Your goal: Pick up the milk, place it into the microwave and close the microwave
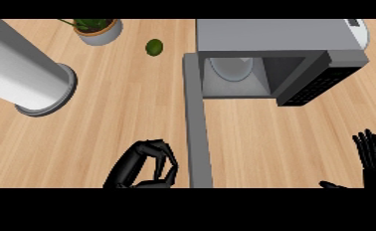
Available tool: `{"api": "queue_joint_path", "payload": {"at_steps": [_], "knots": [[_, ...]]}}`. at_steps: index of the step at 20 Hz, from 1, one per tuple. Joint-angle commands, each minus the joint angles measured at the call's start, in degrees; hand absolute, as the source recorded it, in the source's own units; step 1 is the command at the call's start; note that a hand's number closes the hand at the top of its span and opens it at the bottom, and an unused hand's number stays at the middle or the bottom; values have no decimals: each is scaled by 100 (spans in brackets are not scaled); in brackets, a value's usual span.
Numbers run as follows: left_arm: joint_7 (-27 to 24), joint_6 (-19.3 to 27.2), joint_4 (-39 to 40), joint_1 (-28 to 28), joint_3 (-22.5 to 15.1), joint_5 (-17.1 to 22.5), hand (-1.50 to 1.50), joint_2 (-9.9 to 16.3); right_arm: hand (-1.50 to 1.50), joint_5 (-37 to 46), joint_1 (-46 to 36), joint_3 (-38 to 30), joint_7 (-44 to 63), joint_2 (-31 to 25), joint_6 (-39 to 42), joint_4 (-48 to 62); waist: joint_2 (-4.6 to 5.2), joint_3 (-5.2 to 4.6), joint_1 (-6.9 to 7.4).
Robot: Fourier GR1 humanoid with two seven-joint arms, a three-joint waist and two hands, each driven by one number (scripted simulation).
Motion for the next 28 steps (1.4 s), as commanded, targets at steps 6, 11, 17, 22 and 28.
{"api": "queue_joint_path", "payload": {"at_steps": [6, 11, 17, 22, 28], "knots": [[1046, -724, 960, -641, -1211, -551, 150, -36, -150, -260, 262, -67, -240, -303, 735, -101, -3, 5, -41], [747, 354, 2226, -1531, -2295, -34, 150, -37, -150, -357, 134, -124, -356, -460, 920, 28, 18, 1, -82], [400, 1279, 2578, -2273, -3375, 949, 150, -36, -150, -313, -66, 183, -270, -387, 999, -321, 34, -3, -158], [24, 2122, 2562, -2652, -3934, 1740, 150, -33, -150, -508, -28, 331, 105, -492, 1104, -1010, 56, -22, -423], [311, 2785, 2594, -3333, -4040, 2614, -150, -31, -150, -781, -62, 381, 528, -682, 1174, -1595, 82, -37, -726]]}}
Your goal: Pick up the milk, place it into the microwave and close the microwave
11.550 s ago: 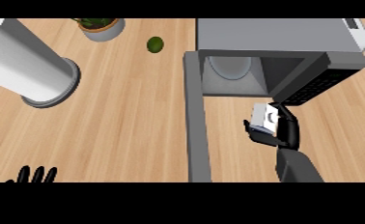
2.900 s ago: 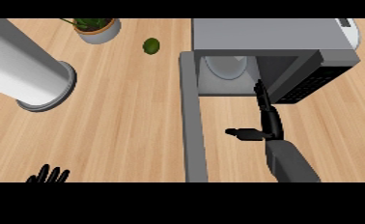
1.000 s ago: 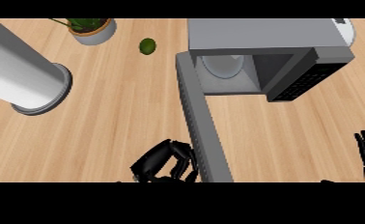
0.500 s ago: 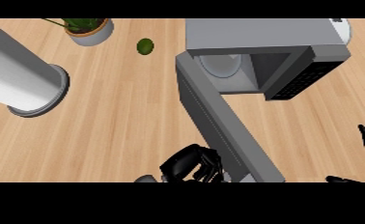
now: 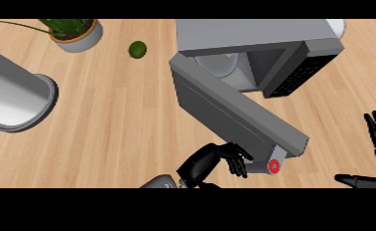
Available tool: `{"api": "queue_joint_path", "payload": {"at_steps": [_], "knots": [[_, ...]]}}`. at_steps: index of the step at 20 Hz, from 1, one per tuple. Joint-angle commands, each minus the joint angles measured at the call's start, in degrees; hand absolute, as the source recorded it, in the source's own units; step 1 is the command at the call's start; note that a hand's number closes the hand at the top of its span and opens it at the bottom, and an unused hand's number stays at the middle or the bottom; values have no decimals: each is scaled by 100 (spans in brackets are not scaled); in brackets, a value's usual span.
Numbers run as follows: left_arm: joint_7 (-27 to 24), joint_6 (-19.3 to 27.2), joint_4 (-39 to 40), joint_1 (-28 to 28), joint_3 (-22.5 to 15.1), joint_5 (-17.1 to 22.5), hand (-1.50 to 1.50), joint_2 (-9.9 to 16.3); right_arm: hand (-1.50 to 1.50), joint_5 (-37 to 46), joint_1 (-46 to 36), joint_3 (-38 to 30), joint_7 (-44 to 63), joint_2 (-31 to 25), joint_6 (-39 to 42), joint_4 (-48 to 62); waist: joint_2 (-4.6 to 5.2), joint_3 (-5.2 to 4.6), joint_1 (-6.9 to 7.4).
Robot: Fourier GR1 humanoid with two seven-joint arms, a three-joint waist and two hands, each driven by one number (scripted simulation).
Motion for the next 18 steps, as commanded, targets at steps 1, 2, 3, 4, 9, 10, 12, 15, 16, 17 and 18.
{"api": "queue_joint_path", "payload": {"at_steps": [1, 2, 3, 4, 9, 10, 12, 15, 16, 17, 18], "knots": [[-89, 515, 37, -368, -371, 577, -150, -93, -150, -150, 1, 59, -96, -108, 511, -250, 21, -6, -157], [-31, 687, -72, -423, -431, 614, 150, -94, -150, -130, -3, 155, -49, 12, 391, -433, 14, -13, -258], [-48, 761, 51, -714, -284, 673, 150, -94, -150, -175, 40, 107, -46, -84, 467, -361, 31, -5, -280], [17, 799, 5, -837, -365, 757, 150, -94, -150, -207, -127, 178, 114, 20, 347, -473, 41, -9, -316], [150, 1070, 170, -1427, -225, 1183, 150, -92, -150, -261, -260, 276, 313, -176, 450, -724, 88, -11, -563], [27, 1185, 207, -1537, -173, 1174, 150, -91, -150, -263, -295, 301, 356, -215, 475, -748, 101, -13, -591], [-72, 1320, 258, -1762, -118, 1197, 150, -91, -150, -236, -345, 415, 390, -160, 460, -833, 129, -17, -720], [-29, 1446, 435, -2072, -31, 1357, 150, -90, -150, -275, -426, 449, 548, -371, 593, -971, 147, -22, -834], [47, 1470, 508, -2226, 49, 1421, 150, -90, -150, -316, -407, 441, 502, -330, 608, -929, 178, -8, -931], [6, 1499, 625, -2286, 66, 1451, 150, -90, -150, -341, -513, 421, 587, -393, 579, -995, 194, -17, -927], [76, 1540, 579, -2388, 14, 1504, 150, -90, -150, -354, -545, 448, 608, -318, 521, -988, 203, -9, -1013]]}}
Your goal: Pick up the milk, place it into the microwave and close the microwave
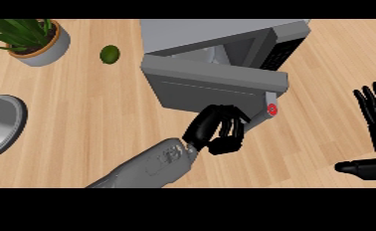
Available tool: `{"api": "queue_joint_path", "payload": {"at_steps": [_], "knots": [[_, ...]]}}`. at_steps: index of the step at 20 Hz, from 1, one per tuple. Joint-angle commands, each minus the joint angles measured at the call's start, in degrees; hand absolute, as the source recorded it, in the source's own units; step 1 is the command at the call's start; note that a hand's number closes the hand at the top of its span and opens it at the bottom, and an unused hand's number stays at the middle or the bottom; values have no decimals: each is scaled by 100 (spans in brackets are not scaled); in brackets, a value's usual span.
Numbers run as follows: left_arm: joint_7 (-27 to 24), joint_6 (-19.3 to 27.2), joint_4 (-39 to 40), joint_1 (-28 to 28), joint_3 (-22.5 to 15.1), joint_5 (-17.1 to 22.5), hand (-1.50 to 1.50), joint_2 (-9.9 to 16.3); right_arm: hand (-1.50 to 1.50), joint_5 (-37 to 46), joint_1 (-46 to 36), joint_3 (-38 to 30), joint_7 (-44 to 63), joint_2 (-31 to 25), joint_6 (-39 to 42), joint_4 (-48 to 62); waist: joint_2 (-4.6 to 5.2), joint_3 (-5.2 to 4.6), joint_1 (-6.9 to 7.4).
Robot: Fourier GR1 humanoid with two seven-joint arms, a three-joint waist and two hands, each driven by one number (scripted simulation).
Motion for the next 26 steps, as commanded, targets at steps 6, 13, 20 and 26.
{"api": "queue_joint_path", "payload": {"at_steps": [6, 13, 20, 26], "knots": [[-41, 313, 195, -1058, 372, 471, 150, -152, -150, -256, -287, 40, 92, -218, 451, -211, 54, -3, -454], [81, 399, 522, -1621, 418, 704, 150, -153, -150, -507, -681, 133, 352, -258, 627, -320, 131, 7, -582], [116, 473, 786, -2042, 599, 1028, 150, -155, -150, -707, -892, 271, 535, -390, 971, -502, 198, 23, -789], [56, 640, 959, -2181, 635, 1204, 150, -154, -150, -902, -1002, 471, 769, -436, 1271, -659, 237, 38, -899]]}}
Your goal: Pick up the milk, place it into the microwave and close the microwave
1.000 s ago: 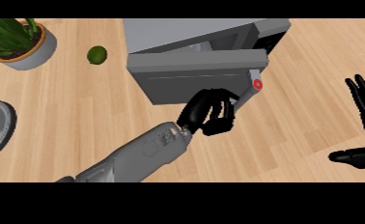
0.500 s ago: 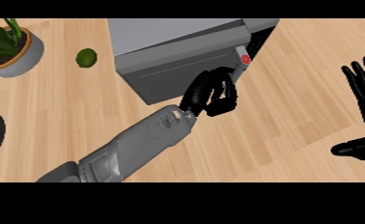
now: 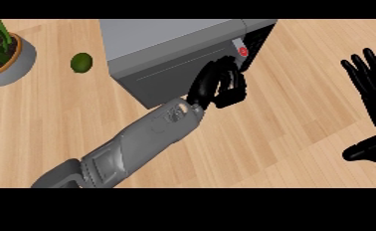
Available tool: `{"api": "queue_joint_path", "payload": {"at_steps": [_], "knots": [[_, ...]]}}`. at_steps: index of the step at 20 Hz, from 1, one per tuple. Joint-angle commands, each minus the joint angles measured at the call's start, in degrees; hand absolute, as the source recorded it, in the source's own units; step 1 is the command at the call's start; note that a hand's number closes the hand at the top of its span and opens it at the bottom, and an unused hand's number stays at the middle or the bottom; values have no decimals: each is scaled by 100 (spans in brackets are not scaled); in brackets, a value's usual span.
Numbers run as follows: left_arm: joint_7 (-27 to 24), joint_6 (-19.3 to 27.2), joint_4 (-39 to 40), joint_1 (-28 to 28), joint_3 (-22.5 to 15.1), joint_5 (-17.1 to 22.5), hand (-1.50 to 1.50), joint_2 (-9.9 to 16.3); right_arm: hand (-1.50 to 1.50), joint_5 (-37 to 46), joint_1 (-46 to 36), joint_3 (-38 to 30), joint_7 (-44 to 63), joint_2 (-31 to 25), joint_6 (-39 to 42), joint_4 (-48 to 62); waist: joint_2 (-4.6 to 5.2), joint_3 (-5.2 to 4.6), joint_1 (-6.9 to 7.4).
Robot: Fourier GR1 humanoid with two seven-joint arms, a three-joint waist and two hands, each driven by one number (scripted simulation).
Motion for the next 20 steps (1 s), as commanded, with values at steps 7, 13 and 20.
{"api": "queue_joint_path", "payload": {"at_steps": [7, 13, 20], "knots": [[-248, 75, -8, -625, 34, 149, 150, -132, 150, 67, -414, 485, 77, -384, 927, -582, -36, 10, -122], [-305, 133, 23, -636, 16, 327, 150, -132, 150, 20, -540, 859, 244, -431, 1198, -1193, -78, 13, -229], [-430, 315, 78, -629, -14, 436, 150, -129, 150, -126, -592, 1077, 514, -418, 1152, -1660, -68, 16, -344]]}}
